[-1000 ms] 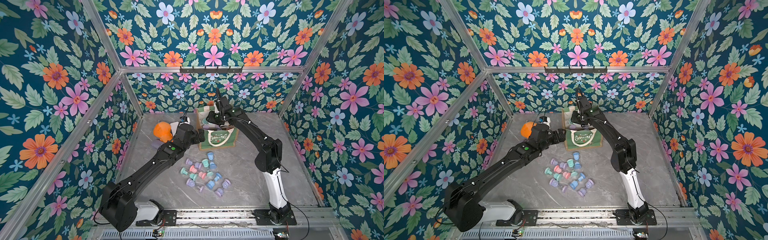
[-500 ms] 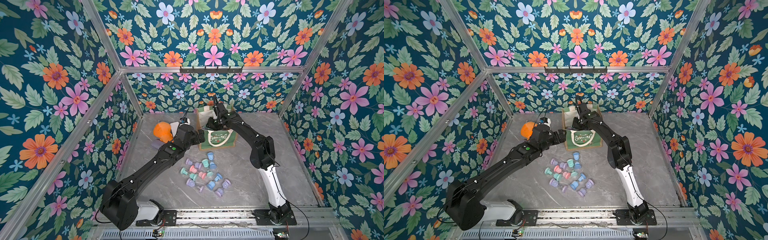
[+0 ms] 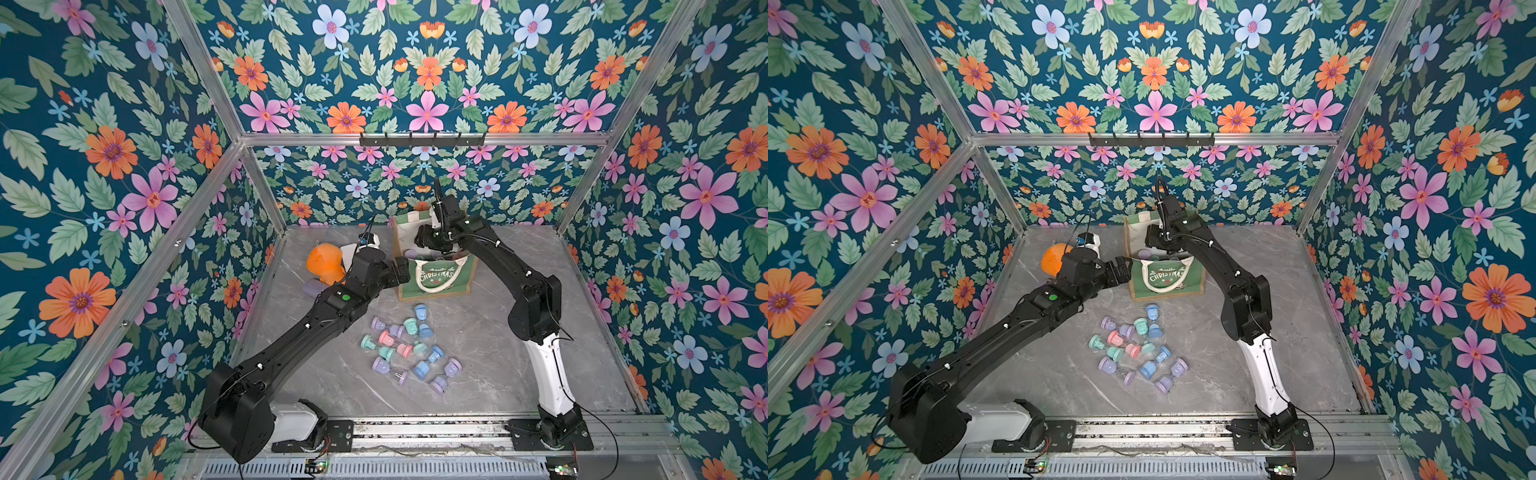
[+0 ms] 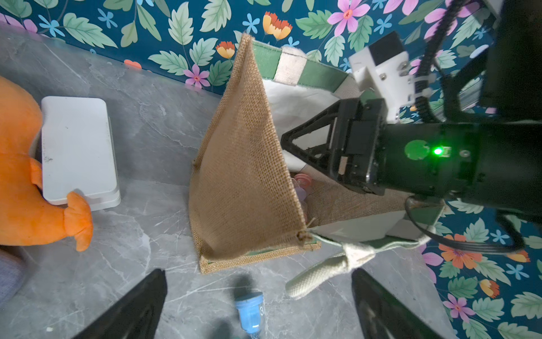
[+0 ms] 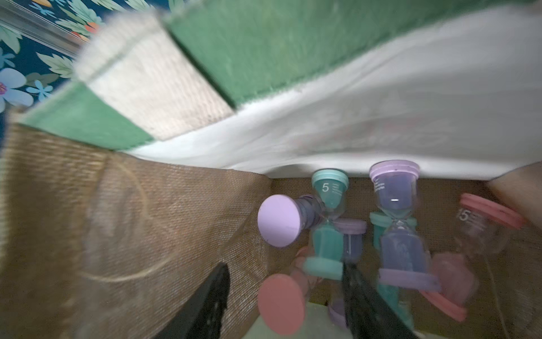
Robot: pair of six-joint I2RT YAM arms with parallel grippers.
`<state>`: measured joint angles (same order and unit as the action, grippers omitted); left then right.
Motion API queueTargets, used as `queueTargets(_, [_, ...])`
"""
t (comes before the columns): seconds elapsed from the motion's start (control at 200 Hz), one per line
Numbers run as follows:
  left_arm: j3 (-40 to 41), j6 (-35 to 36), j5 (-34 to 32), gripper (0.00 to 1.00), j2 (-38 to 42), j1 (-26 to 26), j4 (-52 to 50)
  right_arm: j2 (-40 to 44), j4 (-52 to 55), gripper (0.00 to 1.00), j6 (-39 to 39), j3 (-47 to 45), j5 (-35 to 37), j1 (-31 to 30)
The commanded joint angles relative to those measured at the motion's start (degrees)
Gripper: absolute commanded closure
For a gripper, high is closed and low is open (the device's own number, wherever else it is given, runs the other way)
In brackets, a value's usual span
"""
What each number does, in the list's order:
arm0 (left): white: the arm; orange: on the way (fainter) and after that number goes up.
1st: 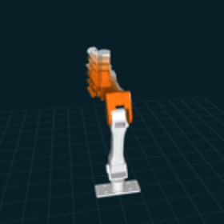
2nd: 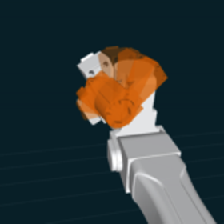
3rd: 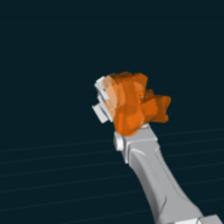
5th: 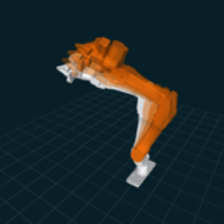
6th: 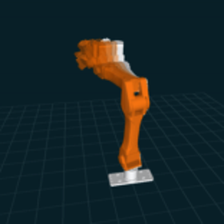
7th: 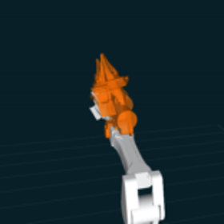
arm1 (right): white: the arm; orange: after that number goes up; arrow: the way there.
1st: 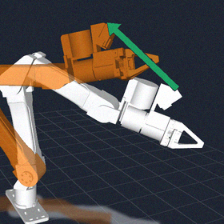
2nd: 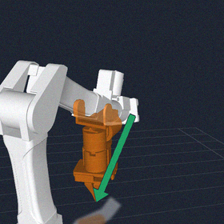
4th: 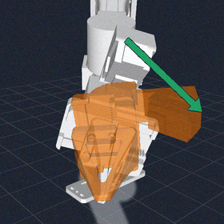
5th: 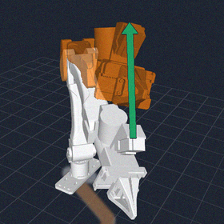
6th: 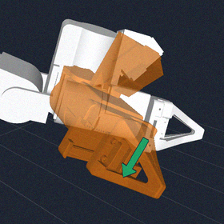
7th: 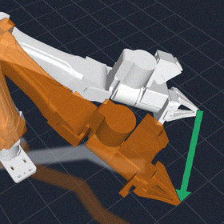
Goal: Put the hourglass into the canvas bag
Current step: Place the hourglass in the canvas bag, then pick up the hourglass from the center of the board.
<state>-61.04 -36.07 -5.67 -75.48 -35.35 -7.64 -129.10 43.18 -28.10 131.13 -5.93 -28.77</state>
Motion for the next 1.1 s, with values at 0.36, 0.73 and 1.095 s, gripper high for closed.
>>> queueTargets(0.36, [0.5, 3.0, 2.8, 0.0, 5.8, 0.0, -5.1, 19.0, 10.0, 0.2, 0.8, -5.6, 3.3, -3.0])
queueTargets(0.73, [5.7, 5.8, 4.1, 0.0, 14.1, -1.5, -9.5, 43.2, 11.4, 0.16, -8.4, -32.8, 15.5, -12.8])
queueTargets(1.095, [11.0, 2.4, 0.8, 0.0, 18.9, -9.8, -13.3, 55.1, 9.3, 0.15, -28.1, -59.5, 21.2, -27.1])
